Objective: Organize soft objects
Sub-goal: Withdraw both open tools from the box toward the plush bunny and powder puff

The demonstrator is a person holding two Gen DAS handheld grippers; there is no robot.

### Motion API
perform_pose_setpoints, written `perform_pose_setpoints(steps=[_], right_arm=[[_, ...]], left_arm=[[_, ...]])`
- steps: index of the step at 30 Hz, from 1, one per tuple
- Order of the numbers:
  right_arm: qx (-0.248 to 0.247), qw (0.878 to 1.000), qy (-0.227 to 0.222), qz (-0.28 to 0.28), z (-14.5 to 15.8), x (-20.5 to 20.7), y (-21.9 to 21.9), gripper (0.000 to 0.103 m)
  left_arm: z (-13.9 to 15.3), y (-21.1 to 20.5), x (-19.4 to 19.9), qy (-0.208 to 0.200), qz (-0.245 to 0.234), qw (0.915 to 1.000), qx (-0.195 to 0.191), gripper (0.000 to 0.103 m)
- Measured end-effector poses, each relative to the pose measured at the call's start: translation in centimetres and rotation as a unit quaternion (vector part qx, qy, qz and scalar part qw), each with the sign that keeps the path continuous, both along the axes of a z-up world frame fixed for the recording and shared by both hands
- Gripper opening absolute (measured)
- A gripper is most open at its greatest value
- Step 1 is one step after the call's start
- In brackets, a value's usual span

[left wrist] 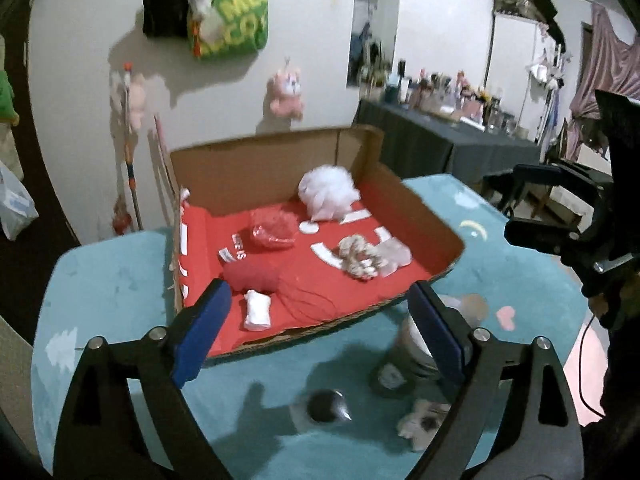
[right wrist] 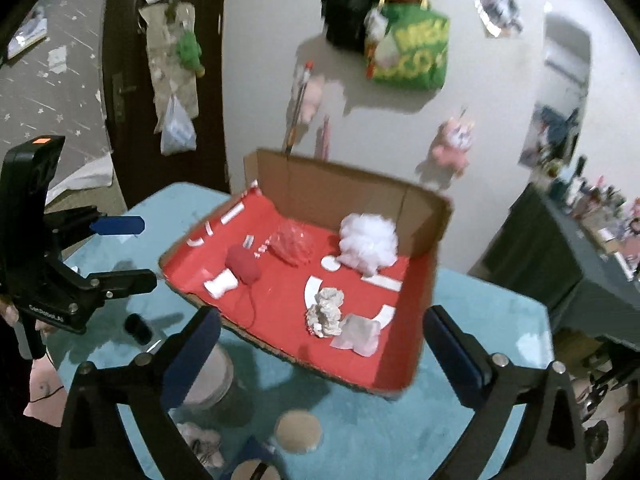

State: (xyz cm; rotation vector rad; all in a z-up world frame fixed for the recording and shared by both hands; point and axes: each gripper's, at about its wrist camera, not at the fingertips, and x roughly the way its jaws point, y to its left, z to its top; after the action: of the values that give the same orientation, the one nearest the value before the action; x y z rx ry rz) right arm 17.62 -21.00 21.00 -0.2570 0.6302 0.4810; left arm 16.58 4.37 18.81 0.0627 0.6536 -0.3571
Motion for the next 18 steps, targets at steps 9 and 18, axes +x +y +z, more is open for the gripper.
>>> perform_pose_setpoints(steps=[9,18], right_arm=[[0.015,0.996,-0.08,-0.045,0.0,-9.2,-2.0,0.103],[0.025,0.99,-0.105,-0.092,-3.5,-14.5,-3.4,0.103]], left_arm=[[0.3,-1.4,-7.5,-0.068,0.018,0.997,-0.032,0.097],[-2.4,-2.7,-12.0,-0.08,0.043,0.9954,-0.032,0.097]])
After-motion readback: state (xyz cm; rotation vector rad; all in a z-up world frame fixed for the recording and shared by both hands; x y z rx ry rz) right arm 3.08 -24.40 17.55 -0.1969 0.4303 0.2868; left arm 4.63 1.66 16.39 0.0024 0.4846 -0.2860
